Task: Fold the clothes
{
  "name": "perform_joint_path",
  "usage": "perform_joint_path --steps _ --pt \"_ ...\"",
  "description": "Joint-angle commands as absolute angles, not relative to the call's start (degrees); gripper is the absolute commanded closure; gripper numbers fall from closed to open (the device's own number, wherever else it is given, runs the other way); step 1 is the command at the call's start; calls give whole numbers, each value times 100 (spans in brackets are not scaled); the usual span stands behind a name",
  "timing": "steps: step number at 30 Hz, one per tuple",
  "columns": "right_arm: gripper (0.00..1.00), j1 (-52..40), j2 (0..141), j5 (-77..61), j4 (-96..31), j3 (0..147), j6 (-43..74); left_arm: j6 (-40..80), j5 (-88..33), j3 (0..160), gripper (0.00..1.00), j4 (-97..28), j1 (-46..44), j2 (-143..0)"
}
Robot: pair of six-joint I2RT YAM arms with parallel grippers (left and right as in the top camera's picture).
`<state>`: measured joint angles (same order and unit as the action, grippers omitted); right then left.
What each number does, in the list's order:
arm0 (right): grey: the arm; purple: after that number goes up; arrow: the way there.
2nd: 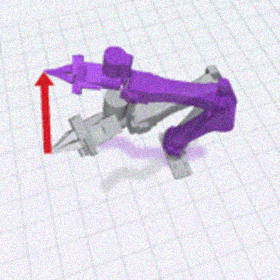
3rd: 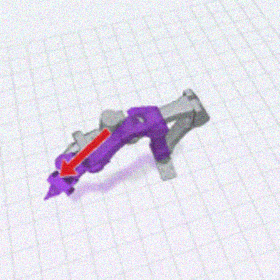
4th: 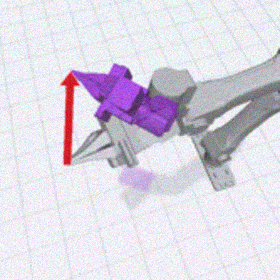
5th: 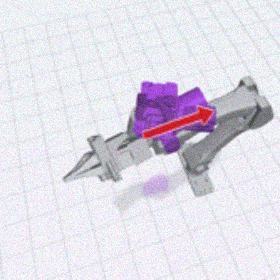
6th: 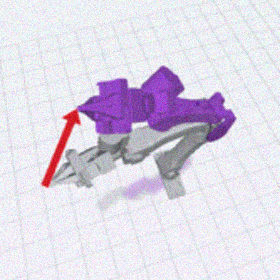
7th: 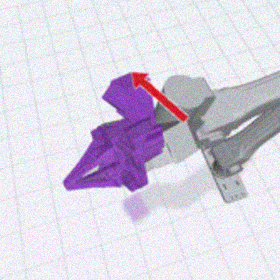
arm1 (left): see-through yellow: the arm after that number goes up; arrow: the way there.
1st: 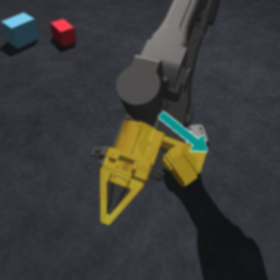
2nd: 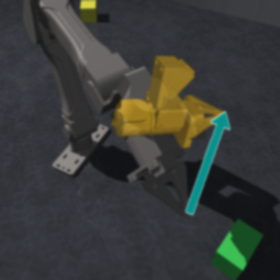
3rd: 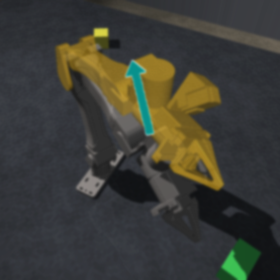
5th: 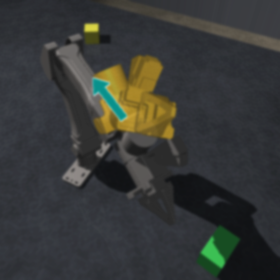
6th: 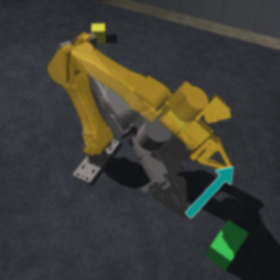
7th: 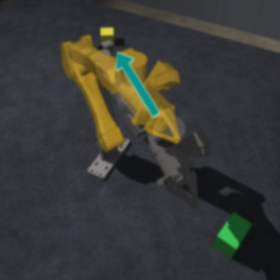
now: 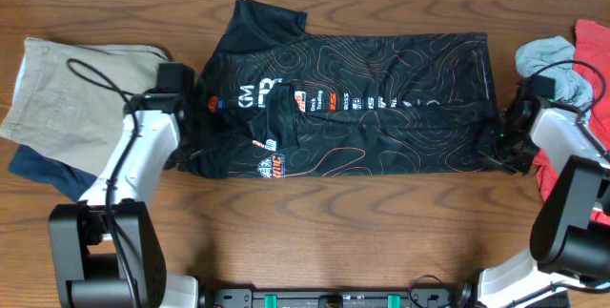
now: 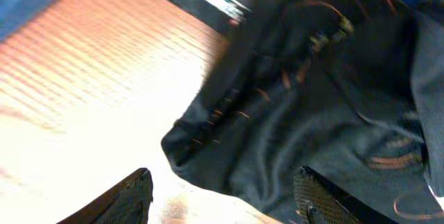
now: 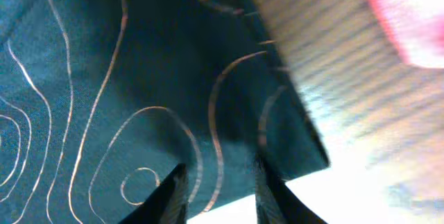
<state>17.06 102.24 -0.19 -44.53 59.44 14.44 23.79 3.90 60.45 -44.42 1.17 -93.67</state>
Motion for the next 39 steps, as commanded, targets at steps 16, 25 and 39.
perform_joint_path --steps 16,25,39 --pt "63 1804 10001 447 -4722 5907 1608 3221 495 5186 33 -3463 220 -9448" --pt "60 1806 10005 792 -4700 5900 1885 3162 497 4998 37 -2985 220 -9452" --pt "60 1800 10012 790 -3997 5317 2099 3162 497 4991 38 -2906 217 -9911"
